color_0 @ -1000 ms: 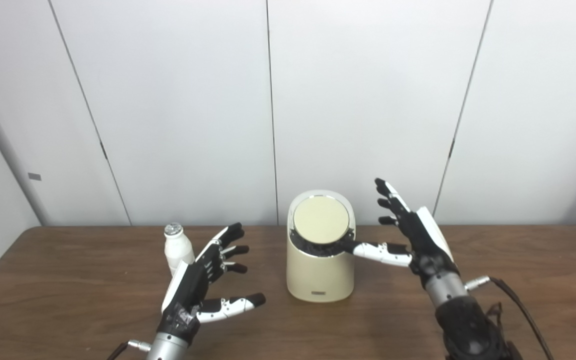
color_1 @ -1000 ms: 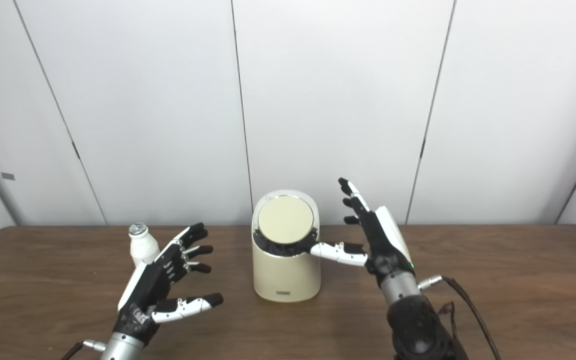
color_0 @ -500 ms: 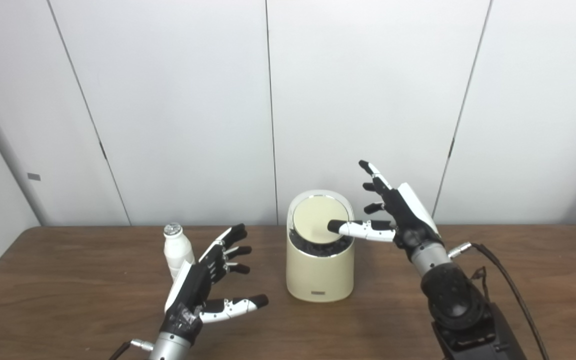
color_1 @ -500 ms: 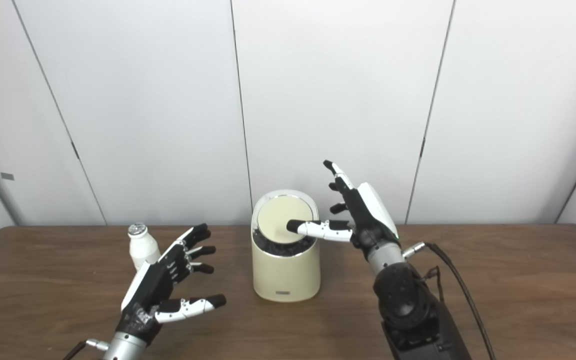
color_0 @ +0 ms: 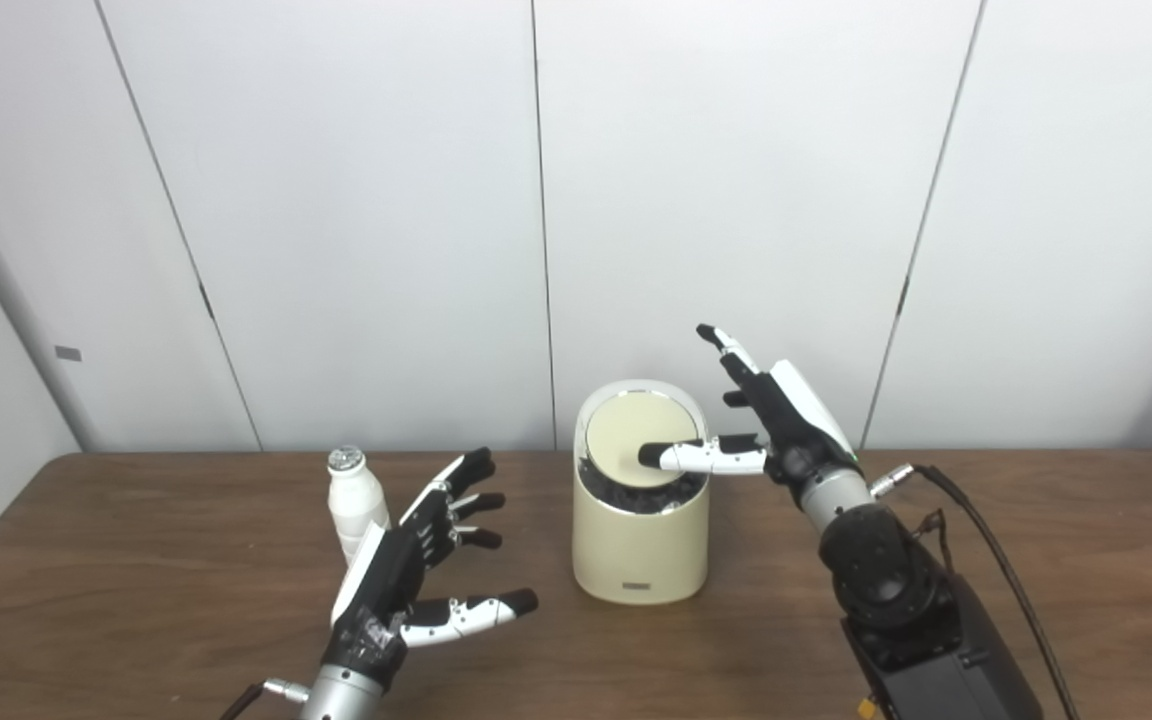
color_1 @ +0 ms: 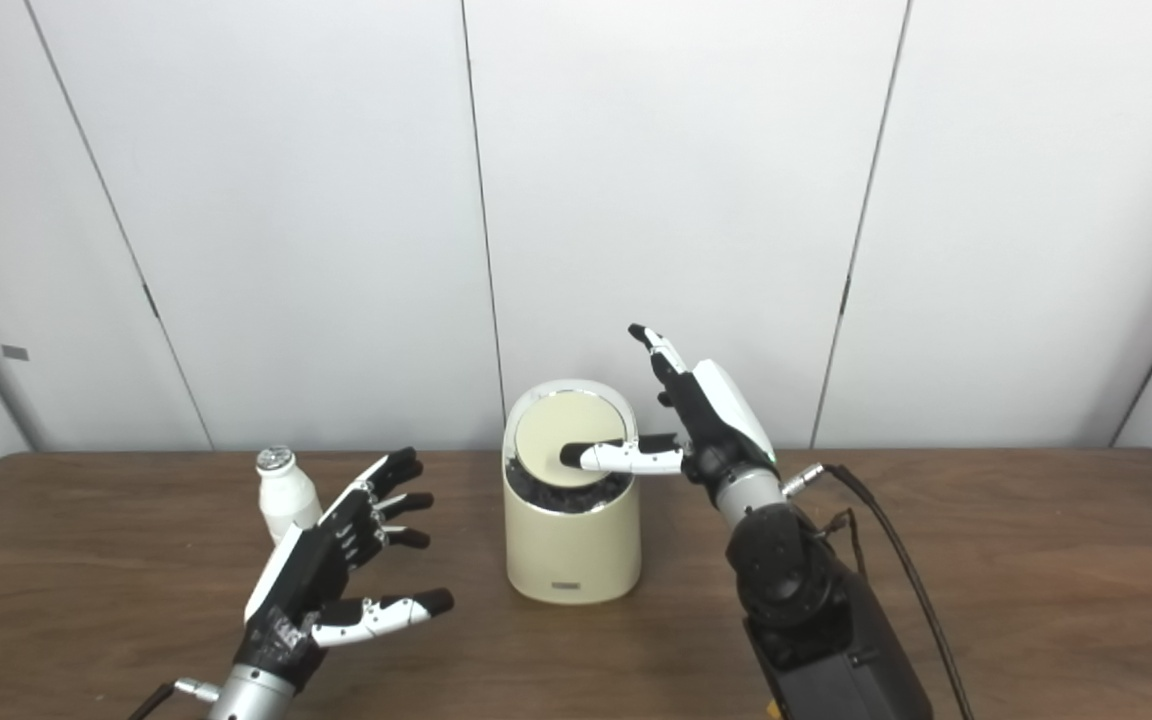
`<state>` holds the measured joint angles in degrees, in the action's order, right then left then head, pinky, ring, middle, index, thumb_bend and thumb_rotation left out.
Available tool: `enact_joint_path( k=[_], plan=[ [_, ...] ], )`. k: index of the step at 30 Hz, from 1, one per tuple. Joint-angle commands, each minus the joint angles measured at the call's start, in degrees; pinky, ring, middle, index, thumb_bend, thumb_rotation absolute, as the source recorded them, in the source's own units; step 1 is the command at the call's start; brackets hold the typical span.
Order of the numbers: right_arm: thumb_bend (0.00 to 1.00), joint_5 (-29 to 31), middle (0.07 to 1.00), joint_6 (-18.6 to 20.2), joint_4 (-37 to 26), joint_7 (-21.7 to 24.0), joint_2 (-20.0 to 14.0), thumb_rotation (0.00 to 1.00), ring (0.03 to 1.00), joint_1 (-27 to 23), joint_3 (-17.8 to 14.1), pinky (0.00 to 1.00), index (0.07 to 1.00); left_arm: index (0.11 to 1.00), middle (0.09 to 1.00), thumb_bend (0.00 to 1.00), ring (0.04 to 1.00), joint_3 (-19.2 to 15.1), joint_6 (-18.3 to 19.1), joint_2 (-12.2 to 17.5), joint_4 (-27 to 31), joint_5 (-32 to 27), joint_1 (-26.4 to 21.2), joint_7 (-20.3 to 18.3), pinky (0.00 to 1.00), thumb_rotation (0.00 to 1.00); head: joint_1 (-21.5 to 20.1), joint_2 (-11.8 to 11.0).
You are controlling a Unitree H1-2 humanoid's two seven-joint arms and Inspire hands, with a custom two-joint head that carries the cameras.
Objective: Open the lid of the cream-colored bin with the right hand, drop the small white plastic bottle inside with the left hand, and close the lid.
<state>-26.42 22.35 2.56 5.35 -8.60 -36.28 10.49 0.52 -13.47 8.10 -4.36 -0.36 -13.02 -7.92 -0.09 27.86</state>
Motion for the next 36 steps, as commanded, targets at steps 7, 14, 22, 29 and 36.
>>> enact_joint_path(
  k=[7, 14, 22, 29, 36],
  plan=[
    [0.93, -2.2, 0.973, -1.8, 0.0, -1.0, -1.0, 0.31, 0.944, -4.3, 1.2, 0.79, 0.958, 0.924, 0.903, 0.76, 0.819, 0.2, -2.2, 0.0, 1.0, -0.4, -2.3, -0.2, 0.67, 0.02, -0.1, 0.2],
    [0.93, -3.9, 0.952, -2.2, 1.6, -1.3, -1.3, 0.30, 0.925, -5.2, 2.1, 0.82, 0.946, 0.917, 0.902, 0.76, 0.813, 0.5, -2.8, 0.0, 0.9, -0.5, -2.2, -0.3, 0.66, 0.02, -0.2, 0.4],
    [0.90, -5.6, 0.948, -0.7, 4.2, -1.0, -1.1, 0.32, 0.914, -7.0, 2.8, 0.79, 0.945, 0.922, 0.901, 0.76, 0.799, 1.1, -2.2, -0.2, 1.8, 0.4, -2.0, 0.1, 0.65, 0.04, -0.1, 0.7],
    [0.89, -9.4, 0.944, 2.5, 5.6, 0.3, -1.4, 0.32, 0.892, -9.2, 5.0, 0.72, 0.941, 0.921, 0.904, 0.77, 0.796, 1.2, -1.9, -0.4, 2.2, 0.6, -1.8, 0.3, 0.64, 0.05, 0.2, 0.8],
    [0.87, -17.7, 0.974, 4.6, 3.7, 9.8, -0.3, 0.24, 0.889, -11.1, 3.8, 0.67, 0.937, 0.920, 0.907, 0.76, 0.794, 1.5, -1.9, -0.3, 2.5, 0.6, -1.8, -0.1, 0.64, 0.04, 0.4, 1.3]
  ],
)
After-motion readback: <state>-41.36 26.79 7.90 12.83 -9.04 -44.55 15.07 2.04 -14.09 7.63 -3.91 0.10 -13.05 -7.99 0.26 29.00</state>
